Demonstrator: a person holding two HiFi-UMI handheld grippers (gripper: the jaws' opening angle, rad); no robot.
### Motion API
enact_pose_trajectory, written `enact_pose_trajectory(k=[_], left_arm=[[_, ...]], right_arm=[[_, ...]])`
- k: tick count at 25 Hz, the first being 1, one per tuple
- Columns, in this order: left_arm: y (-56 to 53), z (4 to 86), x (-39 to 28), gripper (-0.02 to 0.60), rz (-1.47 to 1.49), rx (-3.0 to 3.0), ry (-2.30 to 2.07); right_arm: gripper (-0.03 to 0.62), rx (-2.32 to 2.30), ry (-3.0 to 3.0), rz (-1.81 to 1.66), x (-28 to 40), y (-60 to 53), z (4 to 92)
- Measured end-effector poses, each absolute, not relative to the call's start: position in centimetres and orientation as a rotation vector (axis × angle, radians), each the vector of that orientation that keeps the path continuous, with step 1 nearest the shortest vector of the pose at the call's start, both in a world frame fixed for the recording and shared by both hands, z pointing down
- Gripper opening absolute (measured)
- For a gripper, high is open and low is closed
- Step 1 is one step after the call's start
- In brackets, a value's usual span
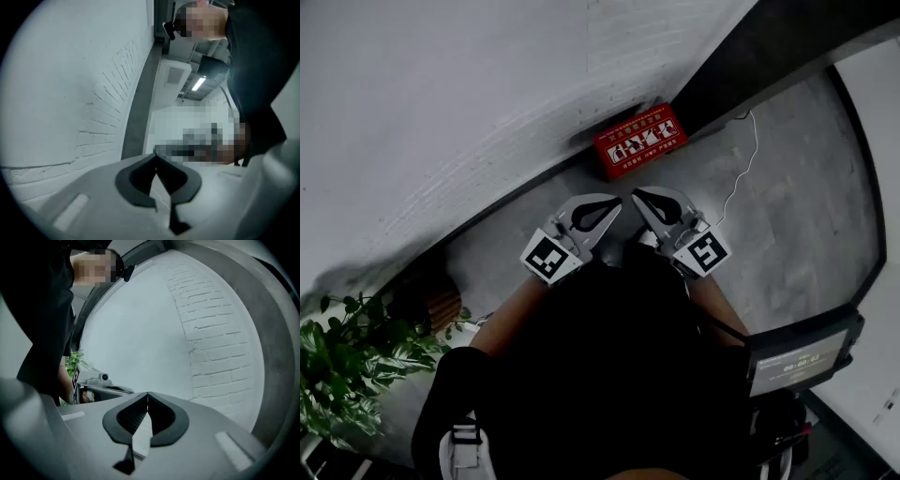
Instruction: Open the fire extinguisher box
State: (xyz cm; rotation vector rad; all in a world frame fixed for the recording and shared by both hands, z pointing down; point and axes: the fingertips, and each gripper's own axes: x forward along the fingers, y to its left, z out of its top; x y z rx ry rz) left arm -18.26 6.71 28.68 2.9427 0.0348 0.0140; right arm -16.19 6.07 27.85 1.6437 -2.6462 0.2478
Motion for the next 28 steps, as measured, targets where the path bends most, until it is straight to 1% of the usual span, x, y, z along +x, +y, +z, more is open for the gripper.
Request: enact_pose_trajectory(k=[3,6,13,17,21,24,28], left_arm=[[5.5,28.6,-16.3,0.001,0.016,2.956,-0.019],[4.7,29.2,-12.8,0.002,0.017,2.965,-0.09],[4.6,30.0,-2.2,0.002,0.047,2.912,-0.429],[6.8,29.2,2.6,0.002,0.056,2.888,-0.62],[8.1,29.4,5.2,0.002,0.119,2.857,-0.731],[7.8,30.1,5.9,0.001,0.163,2.83,-0.803],[6.7,32.8,6.1,0.002,0.196,2.792,-0.848]], right_arm=[[0.009,1.634,-2.651,0.242,-13.4,5.3,27.9],[0.011,1.581,-2.689,0.21,-9.6,4.6,27.8],[0.01,1.263,-2.817,0.106,0.4,5.5,27.9],[0.009,1.047,-2.9,0.127,5.3,7.4,27.6],[0.009,0.939,-2.955,0.185,8.2,7.9,27.9],[0.009,0.89,-2.984,0.237,9.1,7.4,28.7],[0.011,0.836,-2.976,0.38,9.6,5.6,32.6]])
